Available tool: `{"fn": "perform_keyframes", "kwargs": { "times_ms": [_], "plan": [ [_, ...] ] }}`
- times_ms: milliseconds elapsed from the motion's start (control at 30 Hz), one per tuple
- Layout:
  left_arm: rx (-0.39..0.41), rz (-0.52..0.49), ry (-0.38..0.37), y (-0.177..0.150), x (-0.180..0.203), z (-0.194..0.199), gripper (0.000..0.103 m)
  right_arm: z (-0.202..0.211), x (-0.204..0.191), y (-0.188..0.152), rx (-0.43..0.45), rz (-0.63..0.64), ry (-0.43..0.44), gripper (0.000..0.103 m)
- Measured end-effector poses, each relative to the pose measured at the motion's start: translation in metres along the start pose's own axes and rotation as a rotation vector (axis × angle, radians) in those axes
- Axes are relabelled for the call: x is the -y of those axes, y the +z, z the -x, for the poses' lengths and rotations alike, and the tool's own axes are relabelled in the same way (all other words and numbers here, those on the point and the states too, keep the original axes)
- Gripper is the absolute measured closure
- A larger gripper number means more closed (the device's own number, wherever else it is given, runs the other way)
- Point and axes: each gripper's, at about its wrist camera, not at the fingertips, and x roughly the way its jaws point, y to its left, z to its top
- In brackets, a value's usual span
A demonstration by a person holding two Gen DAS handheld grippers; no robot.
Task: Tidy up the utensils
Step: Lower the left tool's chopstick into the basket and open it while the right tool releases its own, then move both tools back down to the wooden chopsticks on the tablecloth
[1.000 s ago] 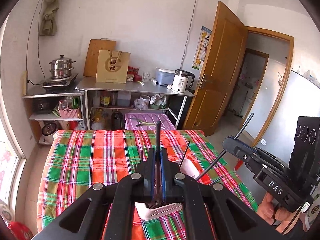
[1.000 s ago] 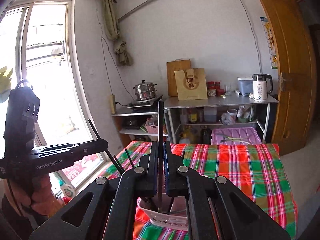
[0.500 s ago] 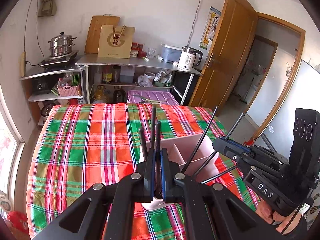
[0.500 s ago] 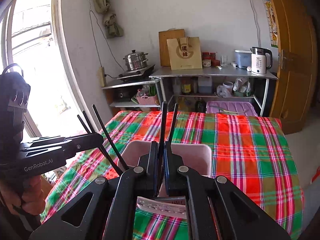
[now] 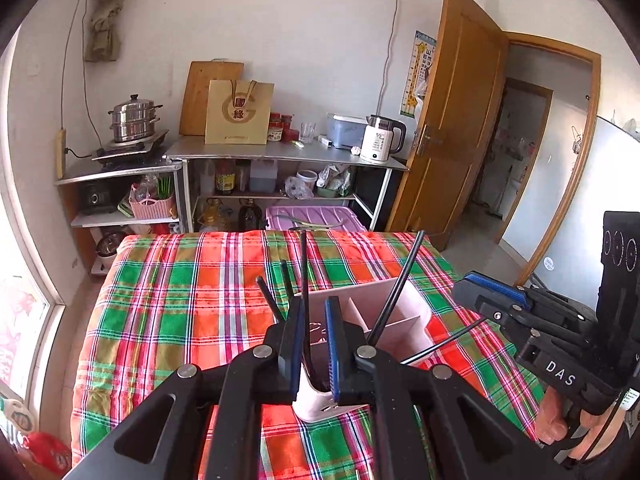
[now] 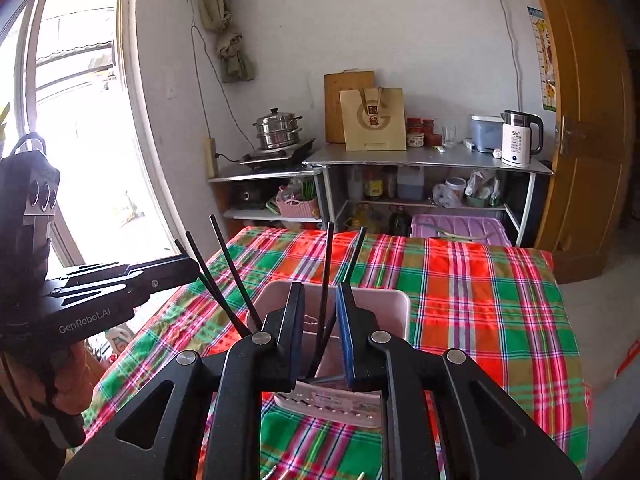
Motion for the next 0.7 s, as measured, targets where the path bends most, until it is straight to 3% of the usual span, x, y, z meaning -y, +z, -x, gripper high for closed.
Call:
{"fn": "perform_keyframes", "kwargs": {
  "times_ms": [333, 700],
  "plan": [
    [0.061, -0.021, -0.02, -0.039, 0.016, 0.051, 0.093, 0.059, -0.001, -0.032, 0.055, 0.002, 0.004, 0.086],
    [0.007, -0.028, -0.058, -0.109, 0.032, 0.069, 0.093, 0.083, 0.015, -0.094, -0.006, -0.064, 0.0, 0.086]
  ]
}}
